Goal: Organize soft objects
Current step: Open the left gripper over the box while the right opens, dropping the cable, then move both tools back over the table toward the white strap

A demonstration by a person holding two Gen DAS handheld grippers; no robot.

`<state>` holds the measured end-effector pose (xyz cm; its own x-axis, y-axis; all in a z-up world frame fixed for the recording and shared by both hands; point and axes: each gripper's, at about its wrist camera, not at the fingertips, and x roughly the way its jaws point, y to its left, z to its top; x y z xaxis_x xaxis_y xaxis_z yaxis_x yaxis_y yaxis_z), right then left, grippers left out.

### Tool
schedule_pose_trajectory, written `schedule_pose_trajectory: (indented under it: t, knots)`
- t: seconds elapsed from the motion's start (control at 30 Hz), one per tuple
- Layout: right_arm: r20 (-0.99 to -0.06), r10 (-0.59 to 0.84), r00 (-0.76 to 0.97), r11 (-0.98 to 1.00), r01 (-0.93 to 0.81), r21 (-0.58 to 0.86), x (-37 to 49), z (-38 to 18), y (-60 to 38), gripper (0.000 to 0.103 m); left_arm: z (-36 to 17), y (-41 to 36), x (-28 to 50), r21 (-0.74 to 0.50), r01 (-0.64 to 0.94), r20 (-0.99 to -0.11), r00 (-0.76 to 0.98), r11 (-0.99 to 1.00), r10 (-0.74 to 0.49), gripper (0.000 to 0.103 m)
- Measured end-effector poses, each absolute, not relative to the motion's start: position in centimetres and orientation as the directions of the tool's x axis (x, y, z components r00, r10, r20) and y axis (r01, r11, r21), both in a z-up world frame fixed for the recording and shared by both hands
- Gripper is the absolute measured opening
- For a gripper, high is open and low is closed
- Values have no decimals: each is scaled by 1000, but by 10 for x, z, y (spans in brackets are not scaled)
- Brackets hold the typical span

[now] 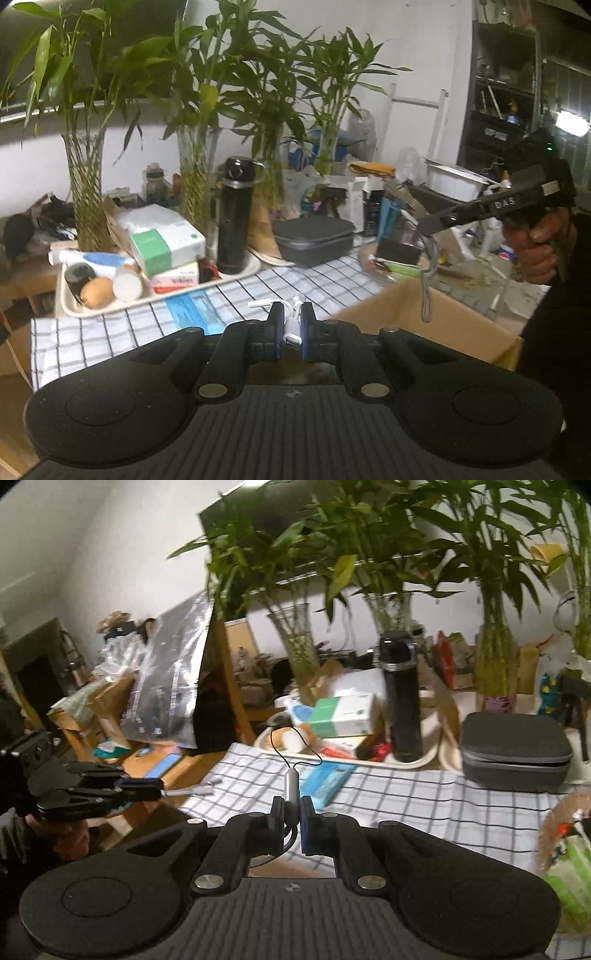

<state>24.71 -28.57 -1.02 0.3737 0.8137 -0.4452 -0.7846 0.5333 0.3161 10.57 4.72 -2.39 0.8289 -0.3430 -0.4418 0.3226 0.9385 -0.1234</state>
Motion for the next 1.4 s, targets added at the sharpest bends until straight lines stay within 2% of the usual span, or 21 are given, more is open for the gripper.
schedule_pose_trajectory:
  t: [0.13, 0.3, 0.5, 0.6, 0.73, 0.83, 0.87, 0.9, 0.93, 0.97, 1.0, 1.03, 1.07, 1.1, 1.4]
  knots:
    - [-440, 833, 337, 496, -807, 322, 234, -9, -286, 10, -25, 42, 89, -141, 323, -447, 823, 936, -351, 9]
    - [-476, 821, 314, 488, -818, 303, 218, -13, -281, 10, -27, 37, 71, -154, 314, -466, 813, 937, -349, 9]
    - [-547, 785, 291, 492, -830, 264, 201, -22, -275, 10, -32, 31, 54, -177, 301, -507, 789, 937, -348, 9]
    - [-583, 756, 299, 510, -827, 238, 197, -27, -274, 10, -35, 27, 52, -159, 276, -536, 782, 948, -317, 2]
    - [-644, 695, 319, 546, -818, 184, 198, -36, -271, 10, -36, 26, 54, -145, 254, -548, 784, 956, -292, 2]
    - [-674, 665, 321, 546, -825, 145, 197, -41, -269, 11, -36, 28, 54, -143, 229, -546, 793, 963, -270, 5]
    - [-679, 662, 318, 541, -830, 139, 196, -41, -268, 11, -36, 28, 55, -144, 222, -548, 794, 964, -264, 13]
    - [-680, 661, 316, 535, -834, 133, 195, -42, -267, 11, -37, 29, 55, -145, 218, -549, 794, 965, -262, 30]
    - [-680, 661, 319, 532, -837, 124, 194, -41, -267, 14, -37, 28, 55, -143, 217, -549, 795, 966, -260, 39]
    - [-679, 660, 322, 530, -840, 117, 193, -41, -266, 30, -36, 28, 54, -138, 219, -544, 798, 966, -259, 54]
    - [-676, 662, 324, 528, -842, 114, 192, -40, -266, 49, -36, 27, 53, -133, 223, -538, 802, 966, -259, 61]
    - [-666, 672, 323, 520, -847, 114, 191, -39, -267, 59, -35, 26, 52, -129, 228, -532, 806, 965, -261, 62]
    - [-657, 679, 327, 515, -850, 110, 189, -37, -267, 79, -34, 25, 51, -127, 233, -529, 807, 964, -264, 63]
    - [-649, 683, 335, 513, -853, 99, 188, -35, -267, 86, -34, 24, 51, -125, 234, -530, 806, 964, -264, 66]
    - [-658, 658, 367, 521, -852, 46, 186, -36, -262, 98, -36, 21, 52, -108, 233, -550, 796, 967, -253, 68]
